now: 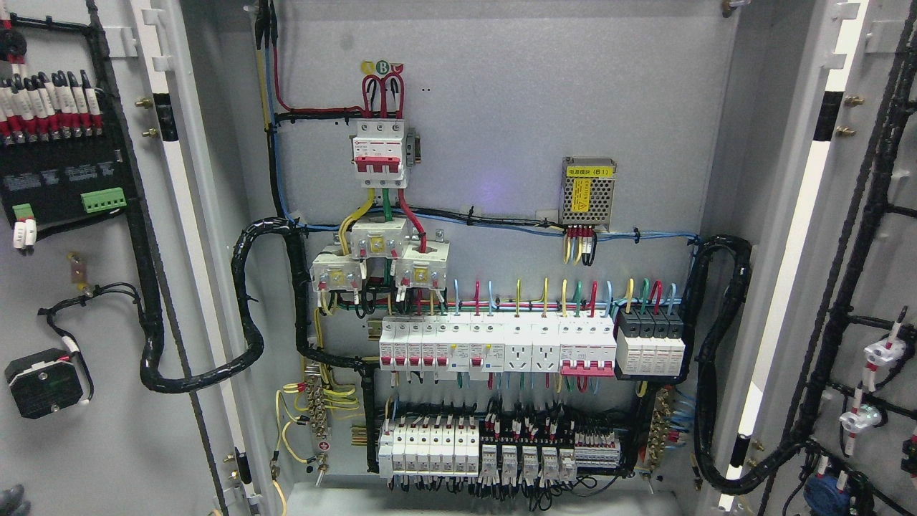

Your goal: Open door with both hands

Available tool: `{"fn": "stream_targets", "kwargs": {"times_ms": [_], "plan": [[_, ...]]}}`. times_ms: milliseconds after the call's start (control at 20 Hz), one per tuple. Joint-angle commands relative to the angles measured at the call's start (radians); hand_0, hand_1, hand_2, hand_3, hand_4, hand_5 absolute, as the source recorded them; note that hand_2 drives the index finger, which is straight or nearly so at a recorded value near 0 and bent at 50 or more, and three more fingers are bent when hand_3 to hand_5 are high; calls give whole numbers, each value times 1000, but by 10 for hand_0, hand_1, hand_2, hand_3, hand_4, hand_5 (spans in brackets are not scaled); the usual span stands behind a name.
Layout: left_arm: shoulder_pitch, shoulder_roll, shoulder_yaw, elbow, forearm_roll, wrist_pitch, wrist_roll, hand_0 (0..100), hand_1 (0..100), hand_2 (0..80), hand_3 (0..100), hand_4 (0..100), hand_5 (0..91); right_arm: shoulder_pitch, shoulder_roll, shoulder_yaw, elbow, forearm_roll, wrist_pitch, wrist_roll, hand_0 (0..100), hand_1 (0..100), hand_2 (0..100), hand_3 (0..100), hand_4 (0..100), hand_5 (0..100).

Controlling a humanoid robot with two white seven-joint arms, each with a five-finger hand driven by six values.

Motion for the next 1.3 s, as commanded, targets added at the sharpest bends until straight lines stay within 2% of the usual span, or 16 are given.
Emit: {"fn": "stream_targets", "kwargs": {"times_ms": [0, 400, 601, 1252], "plan": [[15, -8, -42, -54, 0, 2, 1, 120, 389, 0, 0, 0, 0, -1, -9, -36, 40, -10, 0, 0, 481, 0, 52, 281, 304, 331], [16, -10, -47, -63, 0, 2, 1, 120, 389, 0, 0, 0, 0, 2, -9, -50, 38, -16, 2, 4, 482, 0, 60, 290, 317, 340], [18, -11, -47, -64, 0, 2, 1, 120, 389, 0, 0, 0, 0, 4, -9, -50, 40, -69, 6, 72, 482, 0, 63, 293, 323, 344], [16, -11, -48, -72, 0, 2, 1, 120, 389, 0, 0, 0, 0, 3, -19, -50, 61, -100, 9, 81, 482, 0, 63, 295, 325, 347]]}}
